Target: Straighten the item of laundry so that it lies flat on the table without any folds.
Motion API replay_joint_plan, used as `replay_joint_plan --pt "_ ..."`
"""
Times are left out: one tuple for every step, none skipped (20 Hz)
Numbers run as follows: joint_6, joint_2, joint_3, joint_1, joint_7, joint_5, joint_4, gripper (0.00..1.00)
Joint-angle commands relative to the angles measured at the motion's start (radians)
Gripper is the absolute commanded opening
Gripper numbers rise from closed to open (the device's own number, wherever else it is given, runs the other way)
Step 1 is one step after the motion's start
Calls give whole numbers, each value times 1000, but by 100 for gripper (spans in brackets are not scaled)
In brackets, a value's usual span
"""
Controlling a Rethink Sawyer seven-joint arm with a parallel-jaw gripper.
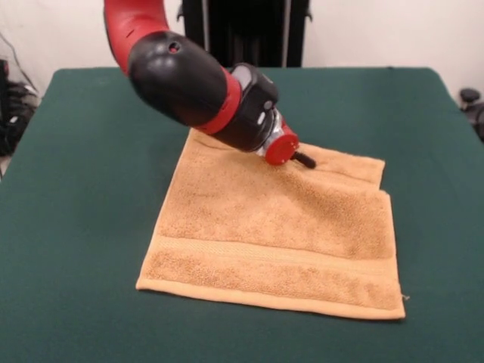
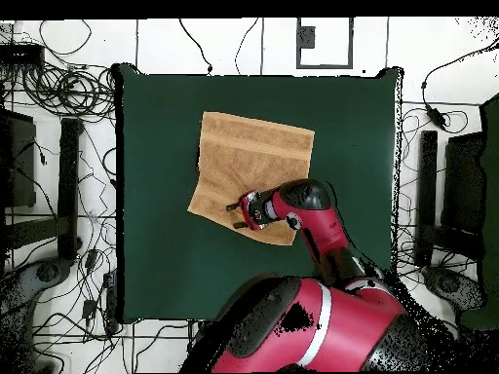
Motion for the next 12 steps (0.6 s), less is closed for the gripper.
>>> replay_joint_plan --pt "-74 94 160 77 163 37 34 100" --pt "-82 94 167 75 155 45 41 100" --pt "-90 93 175 72 147 54 48 100" --pt "-85 95 180 70 148 61 50 100" --pt "-80 96 188 64 142 71 61 0" --pt "-75 95 189 63 144 73 64 0" --pt "-71 94 190 63 147 75 67 0" --pt "-66 93 191 62 150 77 70 0" --pt "-61 90 192 62 152 79 74 0" --pt "-60 89 193 63 154 80 76 0" --pt "-63 84 198 61 151 86 89 0" --pt "-65 83 201 62 151 89 94 0"
